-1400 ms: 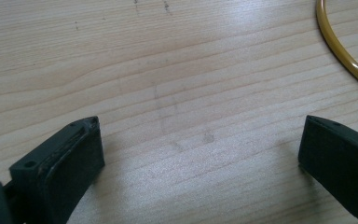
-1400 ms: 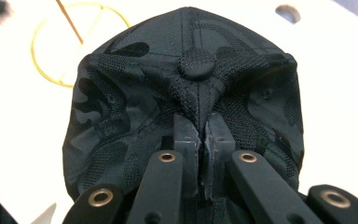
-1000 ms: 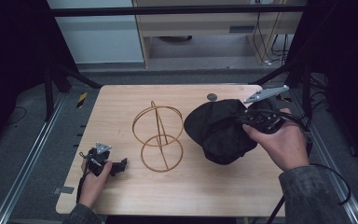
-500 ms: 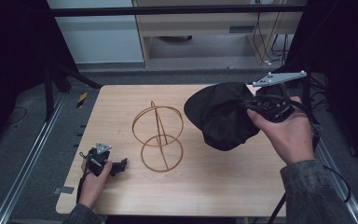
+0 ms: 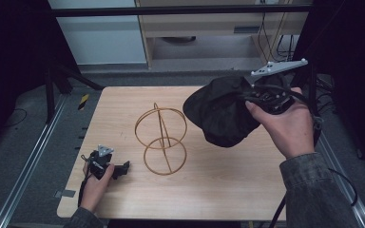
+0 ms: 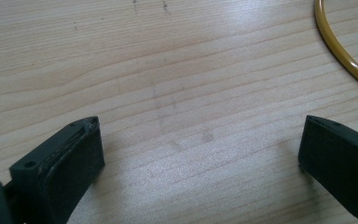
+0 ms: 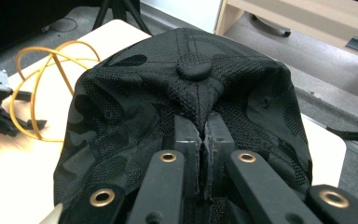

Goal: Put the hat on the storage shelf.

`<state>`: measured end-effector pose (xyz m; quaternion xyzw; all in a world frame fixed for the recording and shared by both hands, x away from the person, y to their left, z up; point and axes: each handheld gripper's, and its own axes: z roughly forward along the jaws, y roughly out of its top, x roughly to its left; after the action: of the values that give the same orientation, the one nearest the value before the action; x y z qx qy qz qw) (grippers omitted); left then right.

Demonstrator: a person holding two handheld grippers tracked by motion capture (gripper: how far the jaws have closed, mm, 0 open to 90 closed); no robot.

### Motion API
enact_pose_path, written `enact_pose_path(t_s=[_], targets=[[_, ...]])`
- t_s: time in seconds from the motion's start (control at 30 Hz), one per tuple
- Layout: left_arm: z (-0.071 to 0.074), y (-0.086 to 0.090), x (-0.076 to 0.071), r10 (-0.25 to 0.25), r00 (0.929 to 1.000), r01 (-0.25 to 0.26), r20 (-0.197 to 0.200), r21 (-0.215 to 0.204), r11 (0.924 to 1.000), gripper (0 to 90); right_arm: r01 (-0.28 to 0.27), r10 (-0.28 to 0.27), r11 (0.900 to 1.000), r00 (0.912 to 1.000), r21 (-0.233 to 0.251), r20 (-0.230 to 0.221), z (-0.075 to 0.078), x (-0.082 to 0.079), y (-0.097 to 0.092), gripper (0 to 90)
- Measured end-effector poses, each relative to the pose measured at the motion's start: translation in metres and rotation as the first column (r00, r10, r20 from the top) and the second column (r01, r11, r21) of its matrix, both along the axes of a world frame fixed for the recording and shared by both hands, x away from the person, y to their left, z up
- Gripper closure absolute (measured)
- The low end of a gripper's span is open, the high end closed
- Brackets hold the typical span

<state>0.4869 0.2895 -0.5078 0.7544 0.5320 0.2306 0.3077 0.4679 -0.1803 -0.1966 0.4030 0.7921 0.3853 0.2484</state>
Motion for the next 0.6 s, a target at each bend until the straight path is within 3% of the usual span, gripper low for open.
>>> enact_pose_path(t_s=[0.6], targets=[[0.000,0.000,0.000,-0.001,1.0000,0.001,0.000,-0.002,1.0000,0.0,-0.012,0.011,0.9998,0.9991,0.015,0.040,0.021,0.002,0.016,86.8]])
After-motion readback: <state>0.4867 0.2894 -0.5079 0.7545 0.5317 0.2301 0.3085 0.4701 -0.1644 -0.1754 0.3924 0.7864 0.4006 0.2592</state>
